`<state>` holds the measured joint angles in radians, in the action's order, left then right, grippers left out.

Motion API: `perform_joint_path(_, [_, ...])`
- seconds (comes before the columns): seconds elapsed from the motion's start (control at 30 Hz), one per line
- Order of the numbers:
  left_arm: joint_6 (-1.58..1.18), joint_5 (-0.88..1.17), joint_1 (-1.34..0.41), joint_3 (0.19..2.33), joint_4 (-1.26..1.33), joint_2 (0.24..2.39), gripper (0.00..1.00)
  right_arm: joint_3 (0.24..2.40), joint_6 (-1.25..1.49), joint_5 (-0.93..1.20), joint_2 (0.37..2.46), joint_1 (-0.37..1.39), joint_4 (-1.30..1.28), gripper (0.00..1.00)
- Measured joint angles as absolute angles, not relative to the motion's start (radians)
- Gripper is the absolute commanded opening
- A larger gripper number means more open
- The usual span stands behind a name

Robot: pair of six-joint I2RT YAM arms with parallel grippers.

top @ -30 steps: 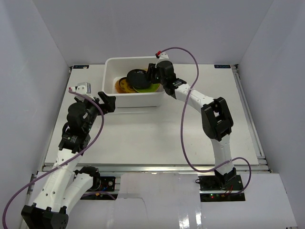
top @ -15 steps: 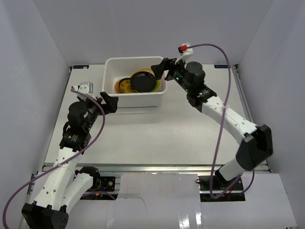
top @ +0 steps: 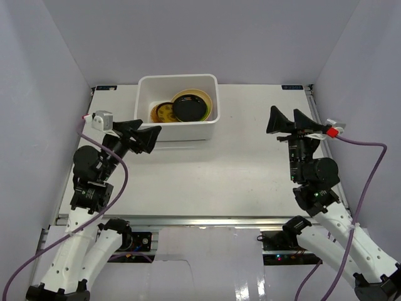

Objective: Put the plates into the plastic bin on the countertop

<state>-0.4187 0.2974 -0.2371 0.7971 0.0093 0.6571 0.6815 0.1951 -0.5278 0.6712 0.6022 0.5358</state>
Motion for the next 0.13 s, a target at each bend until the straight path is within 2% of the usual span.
perform_joint_path(0.13, [-0.453, 0.32, -0.237, 0.793, 0.044, 0.647, 0.98, 0.657, 0.193, -0.568, 0.645, 0.602, 0.519, 0.9])
